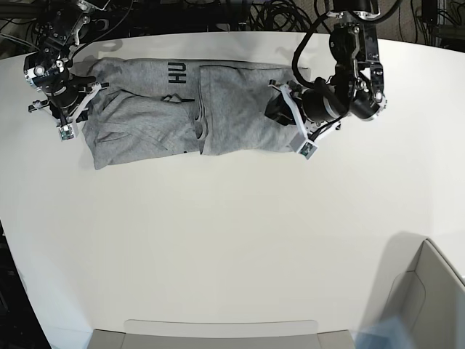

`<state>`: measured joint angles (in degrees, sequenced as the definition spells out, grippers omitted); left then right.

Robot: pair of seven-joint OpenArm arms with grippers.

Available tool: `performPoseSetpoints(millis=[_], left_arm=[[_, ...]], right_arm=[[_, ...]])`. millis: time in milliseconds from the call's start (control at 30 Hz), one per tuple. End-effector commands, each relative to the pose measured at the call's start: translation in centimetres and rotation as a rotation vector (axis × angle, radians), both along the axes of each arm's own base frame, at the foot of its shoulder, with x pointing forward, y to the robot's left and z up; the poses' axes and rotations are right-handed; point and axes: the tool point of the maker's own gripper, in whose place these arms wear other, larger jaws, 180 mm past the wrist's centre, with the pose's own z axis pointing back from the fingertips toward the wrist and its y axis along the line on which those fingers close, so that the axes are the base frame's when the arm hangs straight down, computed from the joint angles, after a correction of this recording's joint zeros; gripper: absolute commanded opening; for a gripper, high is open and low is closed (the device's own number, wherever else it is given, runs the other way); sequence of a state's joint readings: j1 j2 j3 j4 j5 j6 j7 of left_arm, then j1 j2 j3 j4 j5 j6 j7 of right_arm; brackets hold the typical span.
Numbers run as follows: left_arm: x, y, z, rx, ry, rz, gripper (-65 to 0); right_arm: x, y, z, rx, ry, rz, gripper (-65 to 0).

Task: Fold the T-shirt properly
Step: 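Release the left gripper and regrasp the strip end with the right gripper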

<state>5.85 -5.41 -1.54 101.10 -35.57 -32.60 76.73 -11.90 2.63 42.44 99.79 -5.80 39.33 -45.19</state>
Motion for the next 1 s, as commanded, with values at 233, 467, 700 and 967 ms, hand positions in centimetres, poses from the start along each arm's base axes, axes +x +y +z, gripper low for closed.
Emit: performPoseSetpoints(millis=[233, 467, 700, 967], left_arm=[[0.0, 0.2, -2.6, -0.024, 0.072, 0.009, -50.3], [0.2, 0.3, -2.6, -0.02, 0.069, 0.012, -50.3], [0.1, 0.3, -2.7, -0.018, 0.073, 0.01, -50.3], [0.0, 0.3, -2.7, -0.018, 0.072, 0.007, -50.3]], right_arm=[[2.5, 3.1, 6.7, 0.106, -0.26, 0.087, -57.2], [2.5, 5.1, 8.4, 0.187, -0.332, 0.109, -50.8], [0.2, 1.6, 8.7, 0.312, -0.335, -0.048, -32.6], [-1.6, -3.3, 3.3, 0.395, -0.113, -0.202, -29.1]])
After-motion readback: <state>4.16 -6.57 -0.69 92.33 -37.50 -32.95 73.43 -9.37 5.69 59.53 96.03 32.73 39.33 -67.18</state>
